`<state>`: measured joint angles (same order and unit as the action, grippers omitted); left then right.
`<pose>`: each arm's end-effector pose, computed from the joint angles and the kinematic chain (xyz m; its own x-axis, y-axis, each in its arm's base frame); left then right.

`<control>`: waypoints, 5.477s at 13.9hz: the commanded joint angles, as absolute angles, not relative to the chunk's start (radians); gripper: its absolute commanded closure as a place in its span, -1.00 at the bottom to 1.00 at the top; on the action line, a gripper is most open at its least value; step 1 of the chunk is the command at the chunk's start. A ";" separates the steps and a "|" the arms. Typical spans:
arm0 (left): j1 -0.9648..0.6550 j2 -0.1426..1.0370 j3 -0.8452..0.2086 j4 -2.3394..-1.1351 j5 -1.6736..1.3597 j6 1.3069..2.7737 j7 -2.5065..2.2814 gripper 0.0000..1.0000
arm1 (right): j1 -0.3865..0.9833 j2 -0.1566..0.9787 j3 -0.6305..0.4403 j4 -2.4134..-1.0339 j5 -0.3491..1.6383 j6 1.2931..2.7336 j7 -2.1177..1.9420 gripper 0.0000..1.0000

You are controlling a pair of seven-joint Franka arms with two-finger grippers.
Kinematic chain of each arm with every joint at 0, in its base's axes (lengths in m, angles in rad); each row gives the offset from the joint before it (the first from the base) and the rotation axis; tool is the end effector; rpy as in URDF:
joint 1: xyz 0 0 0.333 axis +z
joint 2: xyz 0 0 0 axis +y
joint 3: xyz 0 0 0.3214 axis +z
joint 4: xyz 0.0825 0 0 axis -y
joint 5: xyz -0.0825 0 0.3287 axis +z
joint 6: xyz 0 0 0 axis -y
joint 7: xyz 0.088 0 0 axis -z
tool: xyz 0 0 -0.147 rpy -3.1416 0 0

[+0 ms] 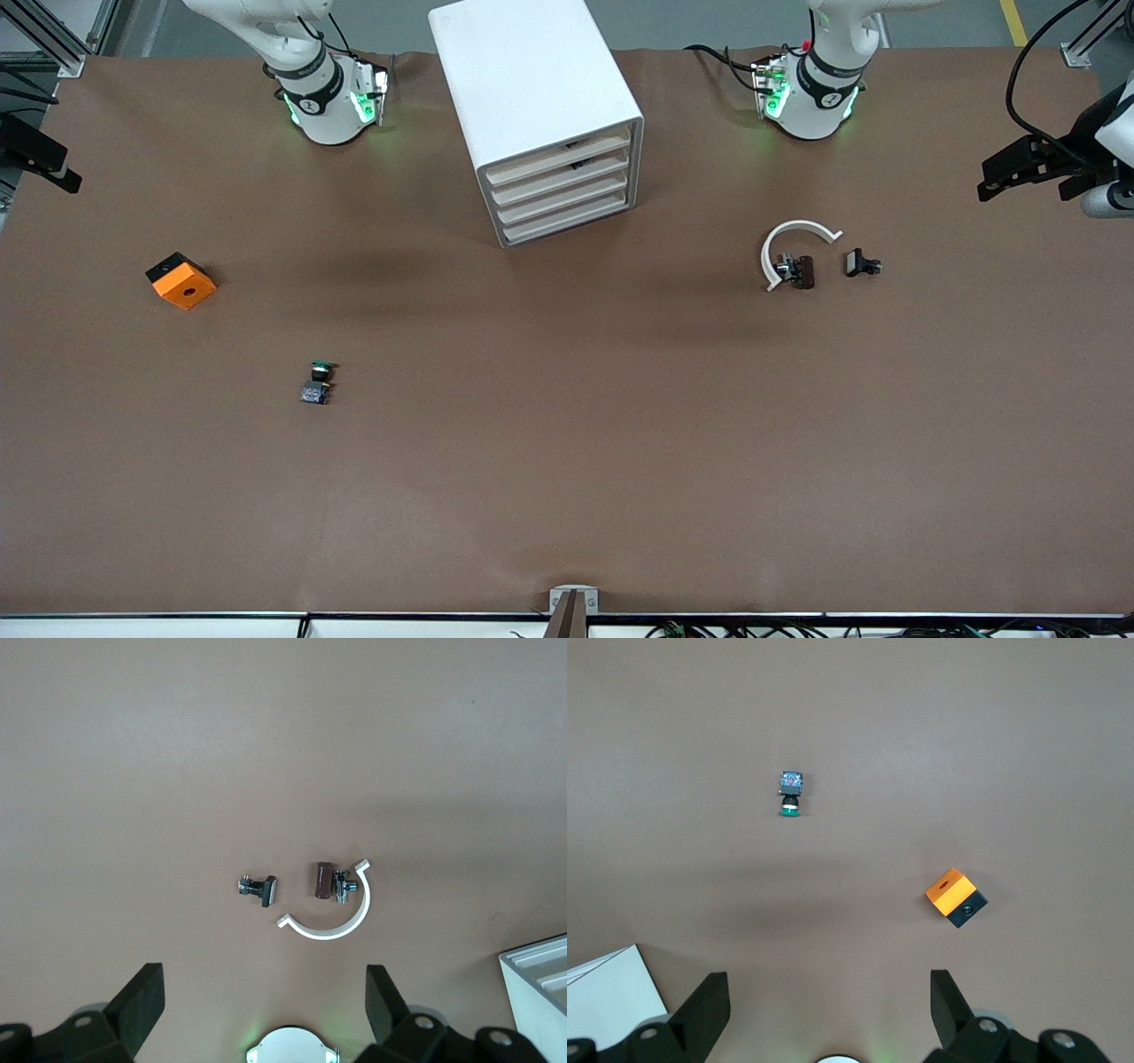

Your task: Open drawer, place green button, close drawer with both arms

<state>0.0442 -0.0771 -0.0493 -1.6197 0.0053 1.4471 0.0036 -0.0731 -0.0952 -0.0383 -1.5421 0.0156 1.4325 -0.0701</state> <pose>0.4573 -0.0024 0.5968 0.9954 -0.0075 -0.0955 -0.0084 -0.9999 -0.0087 0.4508 -0.0490 0.6350 0.9992 -0.0389 -0.0131 -0.0392 -0.9990 -0.0201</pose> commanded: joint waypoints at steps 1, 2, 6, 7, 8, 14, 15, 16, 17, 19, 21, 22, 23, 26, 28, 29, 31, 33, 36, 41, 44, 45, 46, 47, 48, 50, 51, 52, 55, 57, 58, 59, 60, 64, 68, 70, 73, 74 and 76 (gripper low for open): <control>0.060 -0.067 -0.058 -1.595 -0.008 1.427 0.018 -1.00 | -0.048 -0.120 -0.035 -1.565 0.011 1.436 -0.040 -1.00; 0.060 -0.067 -0.057 -1.592 -0.008 1.427 0.020 -1.00 | -0.045 -0.120 -0.035 -1.565 0.011 1.436 -0.040 -1.00; 0.060 -0.051 -0.054 -1.594 -0.005 1.427 0.014 -1.00 | -0.046 -0.120 -0.038 -1.563 0.011 1.440 -0.040 -1.00; 0.067 -0.051 -0.052 -1.598 -0.006 1.425 0.014 -1.00 | -0.046 -0.120 -0.038 -1.563 0.011 1.442 -0.041 -1.00; 0.075 -0.049 -0.052 -1.603 -0.006 1.425 0.017 -1.00 | -0.046 -0.118 -0.038 -1.562 0.012 1.445 -0.041 -1.00; 0.072 0.084 -0.057 -1.620 -0.006 1.427 0.006 -1.00 | -0.051 -0.118 -0.043 -1.565 0.012 1.451 -0.043 -1.00; 0.071 0.113 -0.057 -1.624 -0.006 1.439 0.006 -1.00 | -0.051 -0.118 -0.043 -1.565 0.012 1.451 -0.043 -1.00; 0.071 0.135 -0.057 -1.641 -0.006 1.475 0.005 -1.00 | -0.051 -0.118 -0.043 -1.565 0.012 1.453 -0.043 -1.00; 0.071 0.144 -0.057 -1.673 -0.006 1.526 0.005 -1.00 | -0.051 -0.118 -0.043 -1.565 0.012 1.454 -0.043 -1.00; 0.071 0.147 -0.058 -1.748 -0.006 1.613 0.003 -1.00 | -0.051 -0.117 -0.043 -1.566 0.012 1.456 -0.043 -1.00; 0.066 0.167 -0.060 -1.795 -0.008 1.690 -0.005 -1.00 | -0.048 -0.117 -0.043 -1.565 0.012 1.456 -0.043 -1.00; 0.063 0.188 -0.063 -1.804 -0.009 1.715 -0.023 -1.00 | -0.048 -0.117 -0.043 -1.566 0.012 1.454 -0.043 -1.00; 0.060 0.218 -0.064 -1.804 -0.009 1.727 -0.053 -1.00 | -0.048 -0.117 -0.043 -1.565 0.012 1.454 -0.043 -1.00; 0.028 0.297 -0.077 -1.802 -0.009 1.795 -0.158 -1.00 | -0.046 -0.117 -0.041 -1.565 0.012 1.454 -0.043 -1.00; 0.028 0.324 -0.121 -1.798 -0.012 1.809 -0.256 -1.00 | -0.046 -0.117 -0.041 -1.565 0.012 1.453 -0.043 -1.00; 0.025 0.333 -0.141 -1.793 -0.012 1.813 -0.334 -1.00 | -0.046 -0.118 -0.040 -1.565 0.012 1.453 -0.043 -1.00; 0.006 0.366 -0.178 -1.751 -0.012 1.816 -0.514 -1.00 | -0.046 -0.118 -0.040 -1.565 0.012 1.453 -0.043 -1.00; -0.018 0.426 -0.207 -1.688 -0.070 1.812 -0.723 -1.00 | -0.046 -0.117 -0.040 -1.565 0.012 1.453 -0.043 -1.00; -0.070 0.503 -0.210 -1.602 -0.133 1.778 -0.961 -1.00 | -0.048 -0.117 -0.040 -1.565 0.012 1.453 -0.043 -1.00; -0.130 0.658 -0.210 -1.451 -0.300 1.712 -1.349 -1.00 | -0.048 -0.118 -0.040 -1.565 0.012 1.451 -0.043 -1.00; -0.152 0.713 -0.212 -1.431 -0.394 1.692 -1.478 -1.00 | -0.048 -0.118 -0.040 -1.566 0.012 1.450 -0.043 -1.00; -0.155 0.732 -0.212 -1.427 -0.434 1.689 -1.530 -1.00 | -0.048 -0.117 -0.040 -1.566 0.012 1.450 -0.043 -1.00; -0.156 0.753 -0.212 -1.408 -0.489 1.669 -1.581 -1.00 | -0.048 -0.117 -0.040 -1.566 0.012 1.451 -0.043 -1.00; -0.158 0.777 -0.212 -1.385 -0.541 1.626 -1.629 -1.00 | -0.048 -0.117 -0.040 -1.566 0.012 1.451 -0.043 -1.00; -0.161 0.791 -0.212 -1.368 -0.569 1.587 -1.664 -1.00 | -0.048 -0.117 -0.040 -1.566 0.012 1.450 -0.043 -1.00; -0.186 0.807 -0.212 -1.367 -0.597 1.575 -1.744 -1.00 | -0.048 -0.117 -0.040 -1.566 0.012 1.450 -0.043 -1.00; -0.192 0.827 -0.212 -1.367 -0.598 1.569 -1.805 -1.00 | -0.048 -0.117 -0.040 -1.566 0.012 1.450 -0.043 -1.00; -0.193 0.847 -0.212 -1.368 -0.612 1.542 -1.859 -1.00 | -0.048 -0.117 -0.040 -1.566 0.012 1.450 -0.043 -1.00; -0.210 0.884 -0.212 -1.384 -0.638 1.447 -1.997 -1.00 | -0.048 -0.117 -0.040 -1.566 0.012 1.450 -0.043 -1.00; -0.219 0.885 -0.212 -1.387 -0.669 1.437 -2.022 -1.00 | -0.048 -0.117 -0.040 -1.566 0.012 1.450 -0.043 -1.00; -0.233 0.885 -0.212 -1.387 -0.687 1.437 -2.023 -1.00 | -0.048 -0.117 -0.040 -1.566 0.012 1.450 -0.043 -1.00; -0.244 0.887 -0.212 -1.390 -0.696 1.436 -2.023 -0.84 | -0.048 -0.117 -0.040 -1.566 0.012 1.450 -0.043 -1.00; -0.259 0.887 -0.212 -1.406 -0.698 1.427 -2.025 -0.45 | -0.048 -0.117 -0.040 -1.566 0.012 1.450 -0.043 -1.00; -0.285 0.885 -0.221 -1.471 -0.701 1.384 -2.042 0.07 | -0.048 -0.117 -0.040 -1.566 0.012 1.448 -0.043 -1.00; -0.305 0.891 -0.224 -1.514 -0.745 1.384 -2.075 0.08 | -0.048 -0.117 -0.040 -1.566 0.012 1.448 -0.043 -1.00; -0.313 0.902 -0.224 -1.545 -0.764 1.384 -2.112 0.07 | -0.048 -0.117 -0.040 -1.566 0.012 1.448 -0.043 -1.00; -0.334 0.905 -0.224 -1.571 -0.775 1.384 -2.132 0.07 | -0.051 -0.117 -0.041 -1.566 0.012 1.448 -0.043 -1.00; -0.344 0.908 -0.224 -1.577 -0.782 1.384 -2.149 0.07 | -0.051 -0.117 -0.041 -1.566 0.012 1.448 -0.043 -1.00; -0.357 0.916 -0.224 -1.591 -0.788 1.384 -2.161 0.07 | -0.054 -0.114 -0.043 -1.559 0.012 1.453 -0.043 -1.00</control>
